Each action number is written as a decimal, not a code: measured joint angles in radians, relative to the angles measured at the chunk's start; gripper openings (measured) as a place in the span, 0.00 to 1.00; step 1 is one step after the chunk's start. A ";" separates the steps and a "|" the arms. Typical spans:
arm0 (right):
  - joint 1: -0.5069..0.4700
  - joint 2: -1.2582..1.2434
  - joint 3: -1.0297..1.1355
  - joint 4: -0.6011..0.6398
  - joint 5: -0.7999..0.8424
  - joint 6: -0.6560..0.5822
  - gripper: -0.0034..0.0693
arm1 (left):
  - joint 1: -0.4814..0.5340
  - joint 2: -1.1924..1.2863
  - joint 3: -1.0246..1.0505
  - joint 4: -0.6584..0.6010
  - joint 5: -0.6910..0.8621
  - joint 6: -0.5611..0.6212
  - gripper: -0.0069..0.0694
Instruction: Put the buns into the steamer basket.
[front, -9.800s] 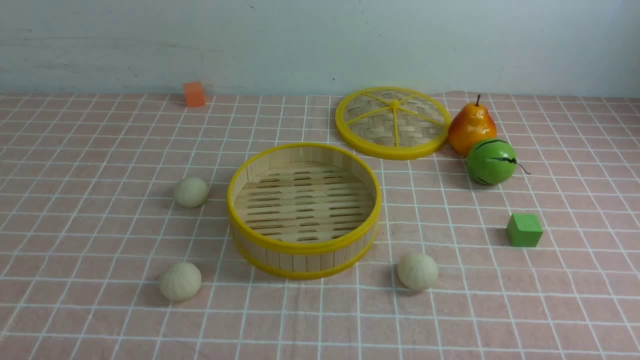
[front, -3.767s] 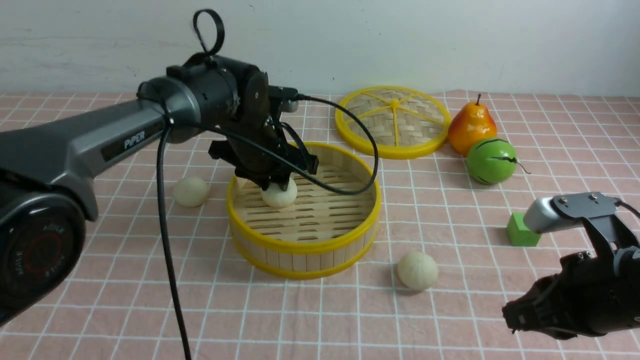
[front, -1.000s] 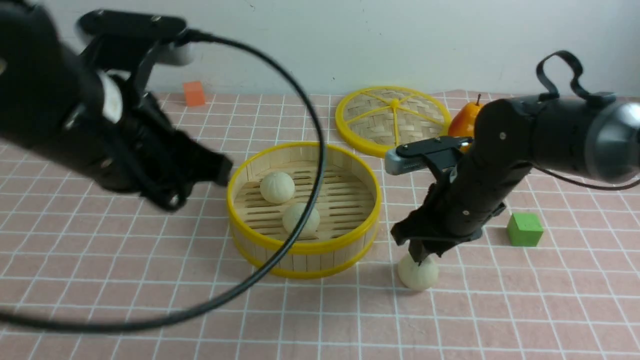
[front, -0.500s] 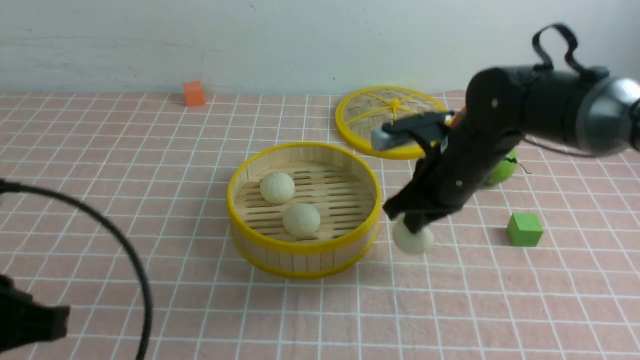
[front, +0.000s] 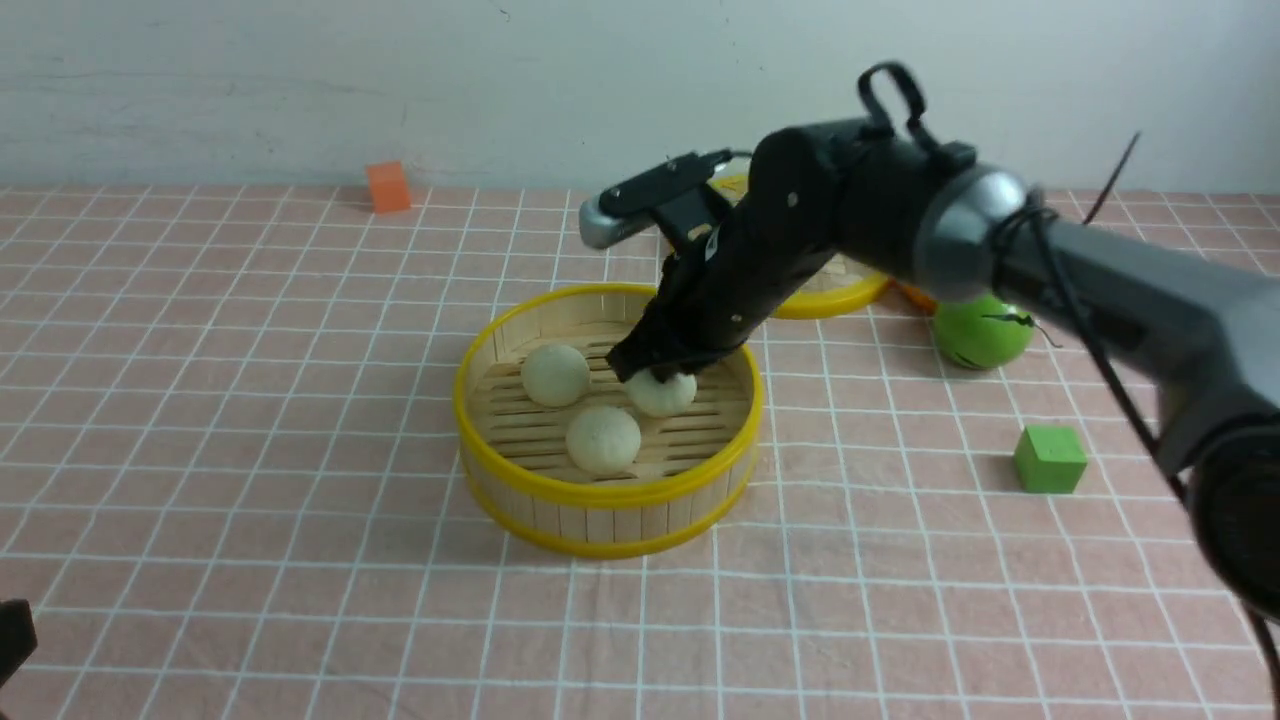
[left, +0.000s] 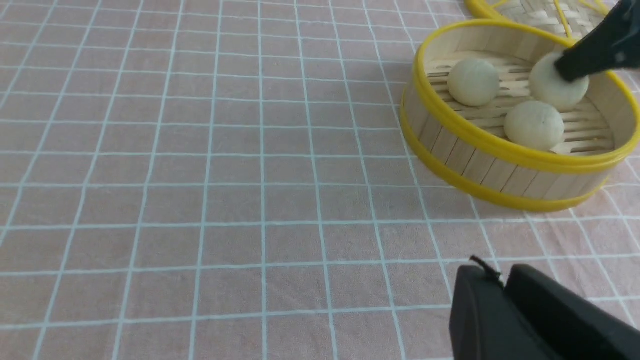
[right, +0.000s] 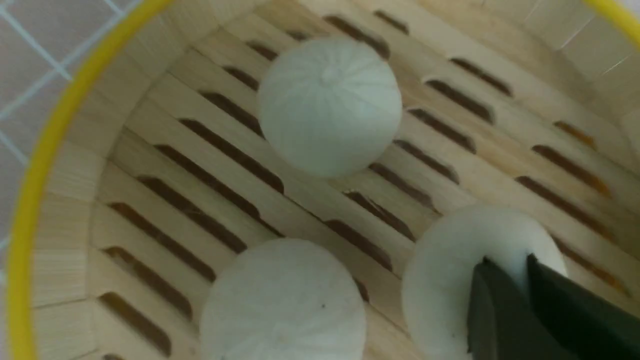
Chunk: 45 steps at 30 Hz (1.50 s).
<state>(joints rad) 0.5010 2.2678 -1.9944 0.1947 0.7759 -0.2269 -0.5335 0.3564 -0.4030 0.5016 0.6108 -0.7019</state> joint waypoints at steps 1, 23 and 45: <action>0.000 0.032 -0.012 -0.002 0.006 0.004 0.22 | 0.000 0.000 0.001 0.000 0.006 0.000 0.19; 0.000 -0.772 0.270 -0.281 0.322 0.220 0.02 | 0.000 0.000 0.001 0.000 0.016 0.000 0.22; -0.001 -1.612 1.925 -0.546 -1.007 0.707 0.03 | 0.000 0.000 0.004 0.000 0.017 -0.001 0.25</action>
<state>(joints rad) 0.4999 0.6559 -0.0696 -0.3518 -0.2313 0.4802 -0.5335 0.3564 -0.3989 0.5015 0.6273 -0.7030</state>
